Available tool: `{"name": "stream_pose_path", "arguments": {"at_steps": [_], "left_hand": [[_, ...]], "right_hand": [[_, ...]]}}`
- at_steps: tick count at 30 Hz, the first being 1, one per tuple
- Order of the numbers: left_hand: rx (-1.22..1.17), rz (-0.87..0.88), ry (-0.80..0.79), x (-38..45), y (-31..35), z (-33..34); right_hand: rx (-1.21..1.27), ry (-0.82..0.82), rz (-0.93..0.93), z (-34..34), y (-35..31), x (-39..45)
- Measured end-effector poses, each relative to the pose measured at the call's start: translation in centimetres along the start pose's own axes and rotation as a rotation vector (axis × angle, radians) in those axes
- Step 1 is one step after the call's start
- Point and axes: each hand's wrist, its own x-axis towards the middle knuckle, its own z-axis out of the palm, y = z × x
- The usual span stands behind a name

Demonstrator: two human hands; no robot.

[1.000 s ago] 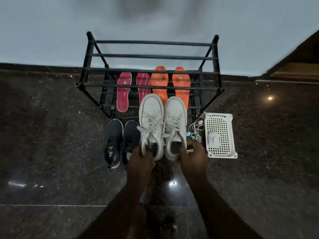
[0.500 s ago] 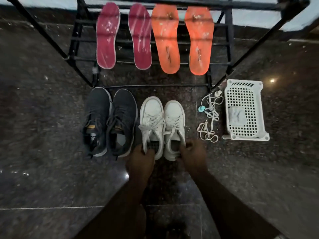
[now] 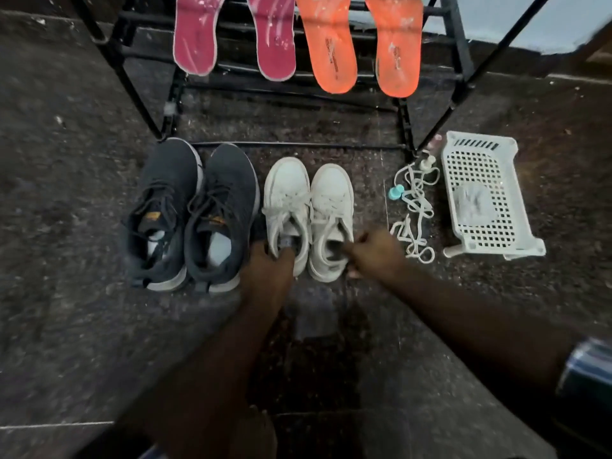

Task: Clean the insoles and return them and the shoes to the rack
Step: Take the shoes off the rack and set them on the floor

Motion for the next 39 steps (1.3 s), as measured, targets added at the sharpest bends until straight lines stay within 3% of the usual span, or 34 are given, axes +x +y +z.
{"name": "stream_pose_path", "arguments": {"at_steps": [2,6,12,17,22,28,34,39], "left_hand": [[0.027,0.07,0.011,0.3,-0.5,0.1],[0.131,0.165,0.0,-1.0,-0.5,-0.7],[0.415,0.577,0.044,-7.6,-2.2,-5.1],[0.589,0.711,-0.018,-13.6,-6.3,-7.4],[0.616,0.761,0.027,-16.5,-5.3,-9.5],[0.647,0.773,0.011,-14.8,-2.8,-8.2],[0.464,0.667,0.017,-9.9,1.1,-7.4],[0.091,0.615,0.047,-2.8,7.8,-8.5]], "right_hand": [[-0.298,-0.047,-0.092,-1.2,-0.6,0.1],[-0.838,0.031,-0.303,-2.8,-2.8,-0.9],[-0.745,0.366,-0.442,0.2,-0.8,-9.9],[-0.817,0.257,-0.382,2.9,3.4,-12.5],[-0.692,0.289,-0.49,2.7,0.3,-21.1],[-0.602,0.317,-0.526,2.7,0.7,-19.8],[-0.052,0.245,-0.471,2.6,-2.1,-12.1],[0.404,0.153,-0.493,2.6,-8.2,-3.9]]}}
